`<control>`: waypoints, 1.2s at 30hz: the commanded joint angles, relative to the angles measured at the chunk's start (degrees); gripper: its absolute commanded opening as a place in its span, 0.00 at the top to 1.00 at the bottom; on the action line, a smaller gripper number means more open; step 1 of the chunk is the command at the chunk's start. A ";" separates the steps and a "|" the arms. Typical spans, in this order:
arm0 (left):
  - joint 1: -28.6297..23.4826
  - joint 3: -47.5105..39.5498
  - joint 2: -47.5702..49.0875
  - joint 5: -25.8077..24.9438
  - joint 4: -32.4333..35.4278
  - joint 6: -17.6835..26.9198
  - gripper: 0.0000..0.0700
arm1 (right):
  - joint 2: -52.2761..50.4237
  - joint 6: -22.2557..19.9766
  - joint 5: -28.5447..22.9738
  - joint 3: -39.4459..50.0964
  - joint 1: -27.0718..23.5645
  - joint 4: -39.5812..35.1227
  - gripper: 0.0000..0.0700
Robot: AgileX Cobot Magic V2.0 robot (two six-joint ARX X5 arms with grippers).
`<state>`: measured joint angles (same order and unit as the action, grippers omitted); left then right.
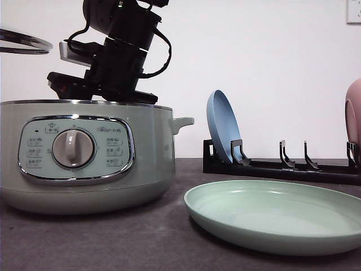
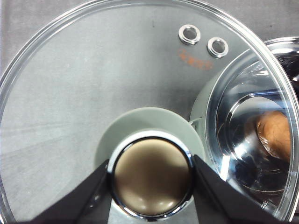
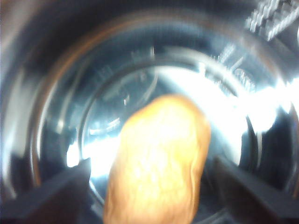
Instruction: Transfer potato from steamer to green plate
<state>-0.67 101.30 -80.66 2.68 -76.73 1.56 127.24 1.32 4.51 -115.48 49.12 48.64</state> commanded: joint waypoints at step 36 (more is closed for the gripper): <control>0.11 1.53 0.52 -3.06 1.68 -0.09 1.00 | -19.76 -1.94 -0.28 -11.43 -5.36 18.36 0.65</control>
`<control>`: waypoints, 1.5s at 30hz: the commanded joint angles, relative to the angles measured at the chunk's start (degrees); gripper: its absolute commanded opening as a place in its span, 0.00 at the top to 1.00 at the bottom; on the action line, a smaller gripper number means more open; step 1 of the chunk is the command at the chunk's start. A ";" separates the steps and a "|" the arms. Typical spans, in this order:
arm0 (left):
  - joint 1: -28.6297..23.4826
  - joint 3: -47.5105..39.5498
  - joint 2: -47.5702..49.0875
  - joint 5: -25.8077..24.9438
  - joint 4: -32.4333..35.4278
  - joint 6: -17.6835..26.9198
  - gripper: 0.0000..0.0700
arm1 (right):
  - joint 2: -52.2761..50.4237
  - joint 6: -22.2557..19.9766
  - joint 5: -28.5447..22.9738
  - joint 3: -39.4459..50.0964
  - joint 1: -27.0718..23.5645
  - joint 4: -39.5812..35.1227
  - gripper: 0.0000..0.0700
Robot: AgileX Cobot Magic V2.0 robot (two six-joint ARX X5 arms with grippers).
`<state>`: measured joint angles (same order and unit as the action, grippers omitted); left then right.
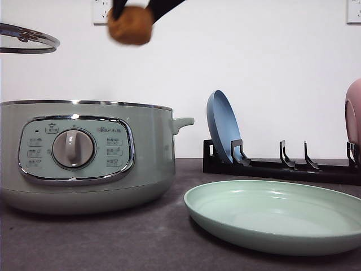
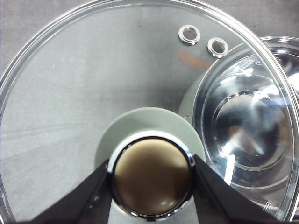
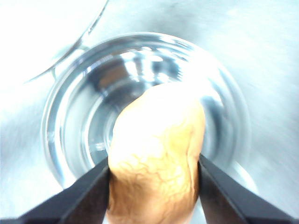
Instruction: Transfer potato from steamer to green plate
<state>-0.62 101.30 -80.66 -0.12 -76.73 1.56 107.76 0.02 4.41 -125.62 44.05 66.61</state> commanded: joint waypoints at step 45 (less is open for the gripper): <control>13.74 1.53 0.50 -3.46 2.62 -0.13 1.00 | -39.92 13.16 7.32 88.48 -11.99 -49.21 0.65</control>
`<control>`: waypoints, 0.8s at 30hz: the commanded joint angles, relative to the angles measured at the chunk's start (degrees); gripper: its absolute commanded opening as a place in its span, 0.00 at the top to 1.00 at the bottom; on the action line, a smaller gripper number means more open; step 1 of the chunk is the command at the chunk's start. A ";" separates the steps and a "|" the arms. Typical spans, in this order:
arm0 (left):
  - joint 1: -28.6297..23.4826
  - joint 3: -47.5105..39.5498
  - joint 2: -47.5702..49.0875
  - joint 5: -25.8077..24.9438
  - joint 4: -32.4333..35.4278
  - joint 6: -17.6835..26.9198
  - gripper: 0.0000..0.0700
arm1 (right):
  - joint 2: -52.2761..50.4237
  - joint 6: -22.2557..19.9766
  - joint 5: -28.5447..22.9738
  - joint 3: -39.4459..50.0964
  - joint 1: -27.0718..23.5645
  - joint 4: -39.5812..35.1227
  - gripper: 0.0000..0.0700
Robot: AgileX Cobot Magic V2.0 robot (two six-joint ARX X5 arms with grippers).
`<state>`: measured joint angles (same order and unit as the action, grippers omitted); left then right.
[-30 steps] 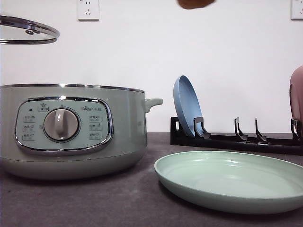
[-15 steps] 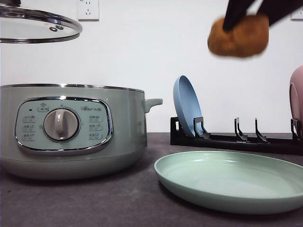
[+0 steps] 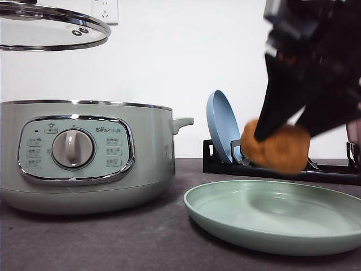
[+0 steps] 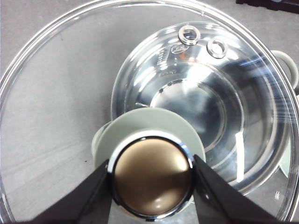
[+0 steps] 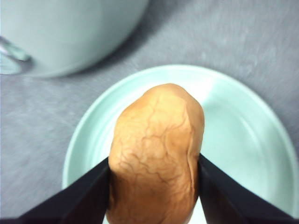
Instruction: Transfer potato from steamer to green plate
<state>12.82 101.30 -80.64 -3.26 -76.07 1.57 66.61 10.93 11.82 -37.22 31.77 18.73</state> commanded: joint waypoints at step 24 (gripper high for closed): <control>2.64 1.53 0.48 -0.47 1.93 -0.13 1.00 | 7.85 3.69 -0.29 1.20 0.28 -5.38 0.18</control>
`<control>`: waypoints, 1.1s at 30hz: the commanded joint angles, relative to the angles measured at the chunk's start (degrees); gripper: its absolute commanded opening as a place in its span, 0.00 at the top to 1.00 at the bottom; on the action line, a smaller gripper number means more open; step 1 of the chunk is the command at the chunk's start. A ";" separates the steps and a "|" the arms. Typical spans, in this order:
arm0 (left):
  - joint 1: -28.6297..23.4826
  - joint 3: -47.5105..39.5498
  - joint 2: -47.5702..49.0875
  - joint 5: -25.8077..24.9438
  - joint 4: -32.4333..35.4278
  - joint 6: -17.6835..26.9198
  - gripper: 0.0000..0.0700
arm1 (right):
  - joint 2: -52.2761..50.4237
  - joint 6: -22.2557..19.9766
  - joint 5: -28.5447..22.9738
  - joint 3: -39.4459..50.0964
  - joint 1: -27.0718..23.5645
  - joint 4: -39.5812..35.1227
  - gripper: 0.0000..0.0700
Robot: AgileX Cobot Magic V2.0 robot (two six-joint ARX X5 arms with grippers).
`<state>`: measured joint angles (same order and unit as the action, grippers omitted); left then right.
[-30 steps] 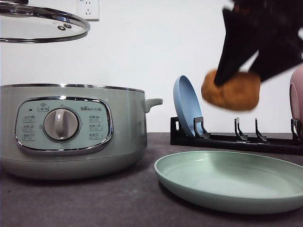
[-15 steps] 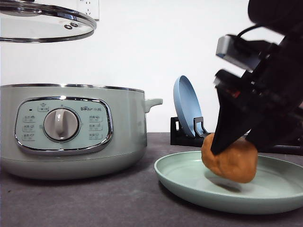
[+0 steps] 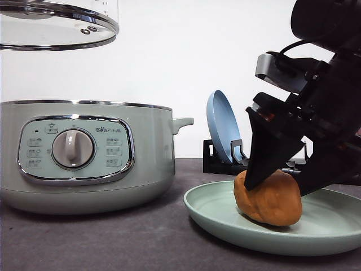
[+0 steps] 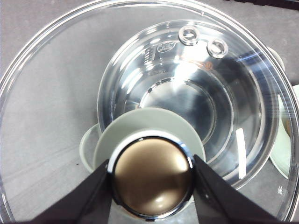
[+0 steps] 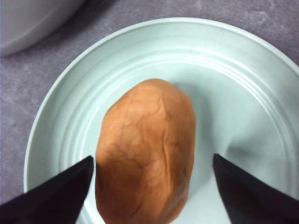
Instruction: Transfer potato from steamer to green plate
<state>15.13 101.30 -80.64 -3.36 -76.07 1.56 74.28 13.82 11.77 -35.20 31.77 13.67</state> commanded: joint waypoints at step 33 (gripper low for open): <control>8.23 1.51 -12.92 -0.74 8.51 -0.26 1.00 | -21.45 -5.13 -5.34 -23.80 0.22 17.09 0.17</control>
<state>23.03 101.19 -93.07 -3.82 -69.58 1.54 52.58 9.29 6.71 -58.04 31.75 31.05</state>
